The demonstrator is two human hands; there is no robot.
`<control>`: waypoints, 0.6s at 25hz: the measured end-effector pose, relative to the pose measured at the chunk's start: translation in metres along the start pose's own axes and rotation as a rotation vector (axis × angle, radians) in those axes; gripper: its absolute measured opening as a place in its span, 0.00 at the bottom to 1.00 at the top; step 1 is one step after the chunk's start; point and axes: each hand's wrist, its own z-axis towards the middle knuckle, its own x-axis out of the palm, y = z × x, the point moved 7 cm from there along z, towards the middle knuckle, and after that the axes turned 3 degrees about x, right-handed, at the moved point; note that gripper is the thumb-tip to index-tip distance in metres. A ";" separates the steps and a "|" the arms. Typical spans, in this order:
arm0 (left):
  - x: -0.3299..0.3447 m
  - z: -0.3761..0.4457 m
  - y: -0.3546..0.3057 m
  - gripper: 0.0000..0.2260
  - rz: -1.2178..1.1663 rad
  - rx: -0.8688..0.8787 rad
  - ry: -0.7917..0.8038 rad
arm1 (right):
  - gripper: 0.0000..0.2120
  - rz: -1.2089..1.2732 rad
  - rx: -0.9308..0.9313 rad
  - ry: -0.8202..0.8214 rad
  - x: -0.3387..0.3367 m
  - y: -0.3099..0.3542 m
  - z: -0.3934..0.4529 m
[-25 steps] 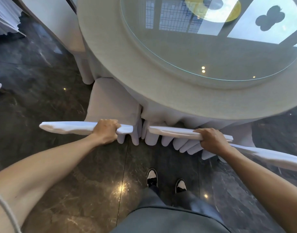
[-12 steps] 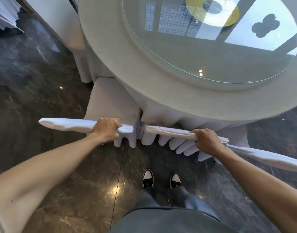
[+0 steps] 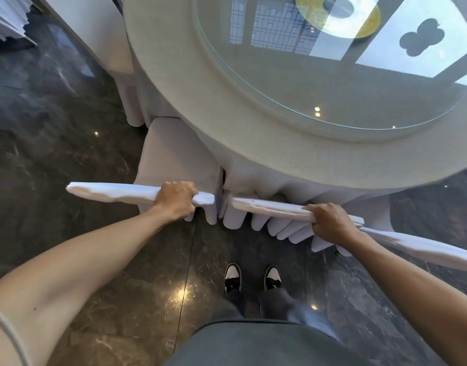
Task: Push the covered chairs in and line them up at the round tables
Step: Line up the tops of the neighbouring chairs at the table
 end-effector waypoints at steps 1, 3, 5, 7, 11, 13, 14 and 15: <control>0.000 0.001 -0.002 0.20 0.009 0.015 0.002 | 0.21 0.019 0.014 -0.007 0.001 -0.002 0.000; -0.001 0.000 -0.004 0.20 0.021 0.027 0.008 | 0.22 0.045 0.039 -0.018 0.004 -0.002 -0.001; -0.003 -0.002 -0.003 0.18 0.018 0.007 0.011 | 0.23 0.051 0.072 -0.035 0.006 -0.002 -0.002; -0.004 -0.005 -0.004 0.17 0.019 -0.010 -0.007 | 0.24 0.058 0.105 -0.048 0.008 -0.002 -0.004; -0.007 -0.008 -0.002 0.17 -0.012 -0.058 -0.012 | 0.24 0.083 0.135 -0.074 0.007 -0.001 -0.005; -0.007 -0.010 -0.002 0.17 -0.008 -0.077 -0.025 | 0.23 0.088 0.146 -0.093 0.010 0.000 -0.006; -0.007 -0.011 -0.002 0.17 -0.004 -0.080 -0.030 | 0.23 0.086 0.148 -0.100 0.010 0.000 -0.007; -0.007 -0.012 -0.003 0.17 -0.002 -0.083 -0.028 | 0.22 0.085 0.151 -0.104 0.011 0.000 -0.007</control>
